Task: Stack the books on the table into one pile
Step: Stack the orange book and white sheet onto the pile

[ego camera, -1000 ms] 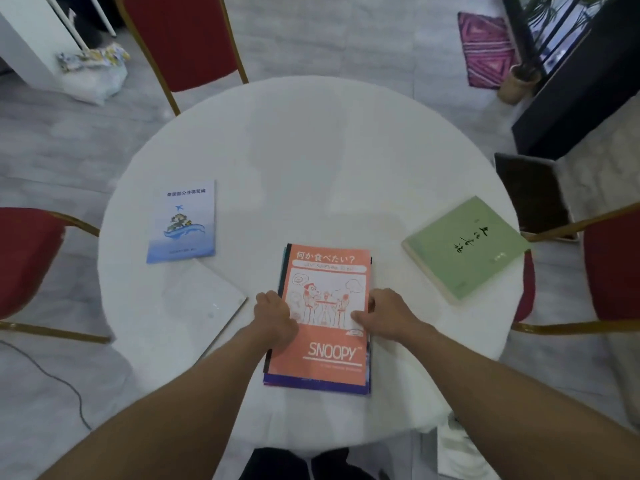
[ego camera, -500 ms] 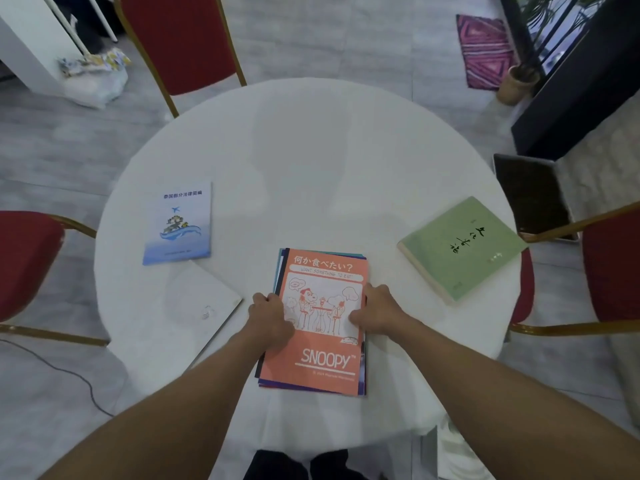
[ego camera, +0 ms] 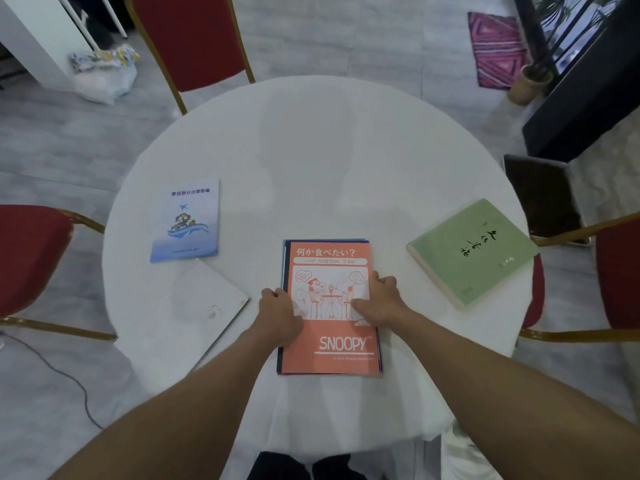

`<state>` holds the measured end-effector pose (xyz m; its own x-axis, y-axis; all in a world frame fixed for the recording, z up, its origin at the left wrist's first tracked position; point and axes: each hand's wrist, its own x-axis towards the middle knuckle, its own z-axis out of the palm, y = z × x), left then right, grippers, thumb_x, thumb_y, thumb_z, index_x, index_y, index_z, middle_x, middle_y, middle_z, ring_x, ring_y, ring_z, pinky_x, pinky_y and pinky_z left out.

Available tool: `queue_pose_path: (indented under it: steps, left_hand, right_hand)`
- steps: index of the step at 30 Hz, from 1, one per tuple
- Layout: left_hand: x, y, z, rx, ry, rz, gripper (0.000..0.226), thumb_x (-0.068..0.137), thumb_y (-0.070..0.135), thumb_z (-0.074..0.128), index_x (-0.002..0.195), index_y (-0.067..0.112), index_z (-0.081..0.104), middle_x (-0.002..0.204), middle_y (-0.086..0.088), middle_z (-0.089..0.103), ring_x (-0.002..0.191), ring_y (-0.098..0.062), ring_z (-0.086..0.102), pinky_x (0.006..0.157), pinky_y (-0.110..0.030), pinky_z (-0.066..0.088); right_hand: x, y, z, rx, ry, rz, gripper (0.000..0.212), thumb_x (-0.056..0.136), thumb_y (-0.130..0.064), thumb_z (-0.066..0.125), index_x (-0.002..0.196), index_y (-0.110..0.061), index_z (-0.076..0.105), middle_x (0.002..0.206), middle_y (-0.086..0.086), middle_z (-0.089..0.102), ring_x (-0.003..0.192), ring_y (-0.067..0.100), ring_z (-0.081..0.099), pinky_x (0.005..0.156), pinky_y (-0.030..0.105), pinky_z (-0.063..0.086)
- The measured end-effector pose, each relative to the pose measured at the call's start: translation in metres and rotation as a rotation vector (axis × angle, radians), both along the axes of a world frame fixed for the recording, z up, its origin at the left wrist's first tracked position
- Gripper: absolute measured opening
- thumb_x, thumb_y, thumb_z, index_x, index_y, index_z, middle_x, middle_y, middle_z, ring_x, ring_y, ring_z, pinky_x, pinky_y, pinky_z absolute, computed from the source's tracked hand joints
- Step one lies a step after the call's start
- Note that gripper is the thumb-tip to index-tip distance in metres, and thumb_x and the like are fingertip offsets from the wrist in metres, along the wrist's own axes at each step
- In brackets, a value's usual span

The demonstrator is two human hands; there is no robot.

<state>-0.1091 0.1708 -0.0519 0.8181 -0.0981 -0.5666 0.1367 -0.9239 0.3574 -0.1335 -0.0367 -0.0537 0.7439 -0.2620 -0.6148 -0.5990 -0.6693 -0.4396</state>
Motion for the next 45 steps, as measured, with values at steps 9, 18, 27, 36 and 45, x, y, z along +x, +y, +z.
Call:
queue_pose_path:
  steps: [9, 18, 27, 36, 45]
  left_hand:
    - [-0.001, -0.001, -0.004, -0.005, -0.025, 0.076, 0.052, 0.088, 0.03, 0.066, 0.129, 0.011, 0.041, 0.135, -0.012, 0.039, 0.122, -0.027, 0.048, 0.093, -0.036, 0.05]
    - [0.004, -0.003, -0.008, -0.018, -0.014, 0.106, 0.053, 0.086, 0.031, 0.069, 0.128, 0.012, 0.042, 0.133, -0.01, 0.038, 0.119, -0.025, 0.05, 0.088, -0.031, 0.049]
    - [0.01, -0.002, -0.008, -0.052, -0.008, 0.079, 0.052, 0.088, 0.026, 0.065, 0.13, 0.011, 0.039, 0.136, -0.01, 0.034, 0.123, -0.025, 0.046, 0.094, -0.033, 0.048]
    - [0.031, 0.001, -0.007, -0.048, -0.027, 0.074, 0.054, 0.088, 0.029, 0.067, 0.13, 0.013, 0.039, 0.136, -0.01, 0.035, 0.123, -0.024, 0.045, 0.091, -0.031, 0.047]
    - [0.094, 0.023, -0.003, -0.057, -0.035, 0.089, 0.051, 0.089, 0.027, 0.065, 0.13, 0.01, 0.04, 0.137, -0.012, 0.033, 0.126, -0.026, 0.043, 0.097, -0.035, 0.046]
  right_hand:
    - [-0.004, 0.001, -0.001, 0.044, -0.052, -0.097, 0.058, 0.088, -0.032, 0.069, 0.139, -0.021, 0.043, 0.135, 0.009, 0.039, 0.12, 0.027, 0.055, 0.1, 0.04, 0.053]
    - [-0.01, 0.001, 0.002, 0.084, -0.096, -0.123, 0.053, 0.089, -0.031, 0.069, 0.138, -0.021, 0.052, 0.134, 0.01, 0.058, 0.115, 0.028, 0.063, 0.096, 0.045, 0.057]
    - [-0.008, 0.001, 0.002, 0.119, -0.106, -0.165, 0.05, 0.09, -0.026, 0.067, 0.136, -0.019, 0.052, 0.133, 0.012, 0.057, 0.111, 0.029, 0.065, 0.095, 0.045, 0.057]
    - [0.013, 0.01, 0.005, 0.073, -0.082, -0.181, 0.052, 0.09, -0.029, 0.068, 0.138, -0.019, 0.05, 0.135, 0.011, 0.055, 0.112, 0.029, 0.064, 0.095, 0.045, 0.057]
    - [0.078, 0.035, 0.005, 0.04, -0.084, -0.171, 0.048, 0.092, -0.033, 0.068, 0.134, -0.018, 0.05, 0.137, 0.01, 0.055, 0.113, 0.029, 0.064, 0.093, 0.045, 0.059]
